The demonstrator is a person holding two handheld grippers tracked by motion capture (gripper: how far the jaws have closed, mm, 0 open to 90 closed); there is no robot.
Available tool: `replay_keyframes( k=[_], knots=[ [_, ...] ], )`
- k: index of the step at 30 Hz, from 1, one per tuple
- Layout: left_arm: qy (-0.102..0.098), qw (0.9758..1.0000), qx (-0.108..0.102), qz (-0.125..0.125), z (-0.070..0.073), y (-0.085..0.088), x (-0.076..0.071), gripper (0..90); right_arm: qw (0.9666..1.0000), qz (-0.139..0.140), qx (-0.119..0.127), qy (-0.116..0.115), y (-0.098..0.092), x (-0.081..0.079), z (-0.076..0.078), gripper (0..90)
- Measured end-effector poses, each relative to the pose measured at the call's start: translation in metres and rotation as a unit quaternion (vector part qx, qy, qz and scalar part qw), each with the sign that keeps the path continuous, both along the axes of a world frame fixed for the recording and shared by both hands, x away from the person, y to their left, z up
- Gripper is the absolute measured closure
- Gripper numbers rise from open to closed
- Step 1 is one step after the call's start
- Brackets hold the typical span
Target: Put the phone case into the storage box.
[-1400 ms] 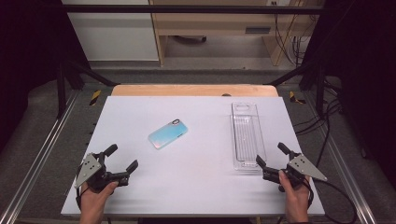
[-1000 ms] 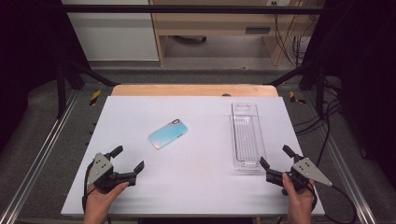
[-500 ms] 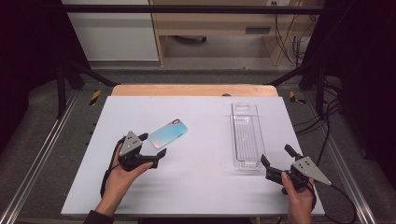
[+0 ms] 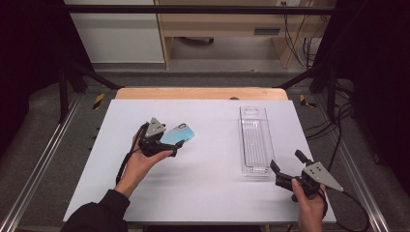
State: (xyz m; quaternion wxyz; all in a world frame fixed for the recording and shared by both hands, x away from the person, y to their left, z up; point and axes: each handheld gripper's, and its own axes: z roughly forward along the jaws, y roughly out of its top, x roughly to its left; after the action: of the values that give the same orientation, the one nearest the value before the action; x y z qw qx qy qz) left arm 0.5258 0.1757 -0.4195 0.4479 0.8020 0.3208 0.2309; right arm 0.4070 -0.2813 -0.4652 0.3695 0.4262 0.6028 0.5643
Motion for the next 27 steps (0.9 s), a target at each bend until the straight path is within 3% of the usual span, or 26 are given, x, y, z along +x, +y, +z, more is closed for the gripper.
replay_keyframes(
  k=[6, 17, 27],
  knots=[
    [0.015, 0.9998, -0.002, 0.012, -0.002, -0.002, 0.011, 6.3, 1.0000, 0.000, -0.002, 0.002, 0.001, 0.000, 0.000, 2.6],
    [0.019, 0.9993, 0.003, 0.031, -0.005, -0.003, 0.027, 11.0, 1.0000, -0.001, -0.003, 0.004, 0.000, 0.000, 0.000, 2.5],
    [0.030, 0.9991, 0.013, 0.026, -0.009, -0.004, 0.035, 18.0, 1.0000, -0.002, -0.007, 0.005, -0.001, 0.001, -0.001, 2.6]
  ],
)
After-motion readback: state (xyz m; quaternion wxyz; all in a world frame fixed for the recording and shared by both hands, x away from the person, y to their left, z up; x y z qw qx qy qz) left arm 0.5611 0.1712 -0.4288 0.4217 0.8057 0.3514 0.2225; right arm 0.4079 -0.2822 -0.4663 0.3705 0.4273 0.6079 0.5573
